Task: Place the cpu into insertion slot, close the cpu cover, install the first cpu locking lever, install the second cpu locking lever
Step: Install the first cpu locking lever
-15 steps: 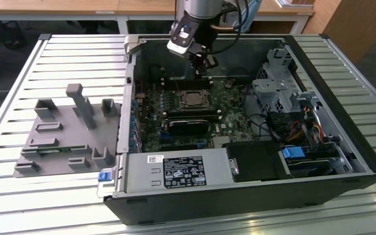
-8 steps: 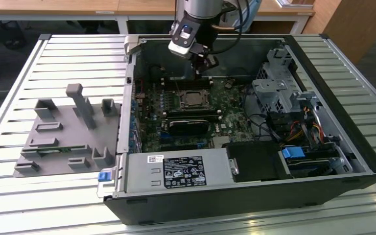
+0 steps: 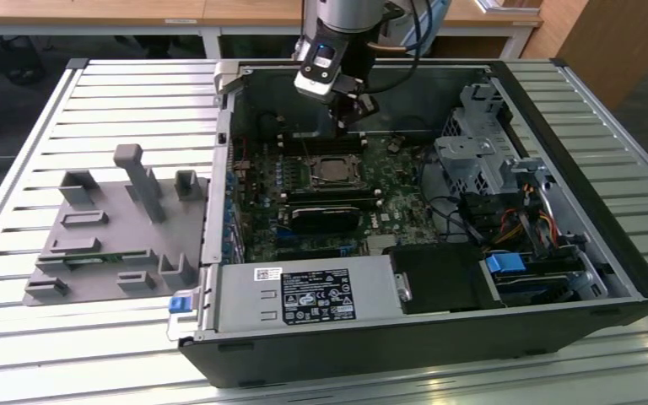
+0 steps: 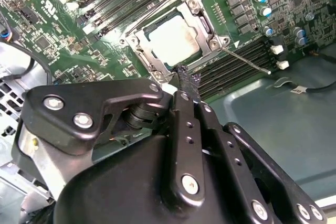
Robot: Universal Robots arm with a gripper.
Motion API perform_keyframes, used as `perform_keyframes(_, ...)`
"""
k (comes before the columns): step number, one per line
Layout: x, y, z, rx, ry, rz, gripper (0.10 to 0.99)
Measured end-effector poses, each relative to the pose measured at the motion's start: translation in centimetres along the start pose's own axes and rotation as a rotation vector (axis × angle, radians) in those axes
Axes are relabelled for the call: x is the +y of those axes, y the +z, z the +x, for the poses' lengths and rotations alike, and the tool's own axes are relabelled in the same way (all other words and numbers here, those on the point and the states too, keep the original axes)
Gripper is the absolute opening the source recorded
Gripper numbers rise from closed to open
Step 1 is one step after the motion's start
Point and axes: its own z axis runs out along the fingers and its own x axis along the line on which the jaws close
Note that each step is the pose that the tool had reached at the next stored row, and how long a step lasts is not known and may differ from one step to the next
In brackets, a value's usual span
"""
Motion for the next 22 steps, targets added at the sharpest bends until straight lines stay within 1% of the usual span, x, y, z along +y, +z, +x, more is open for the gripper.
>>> perform_keyframes(22,0.0,0.0,0.0,0.0043,-0.133,0.001,0.106)
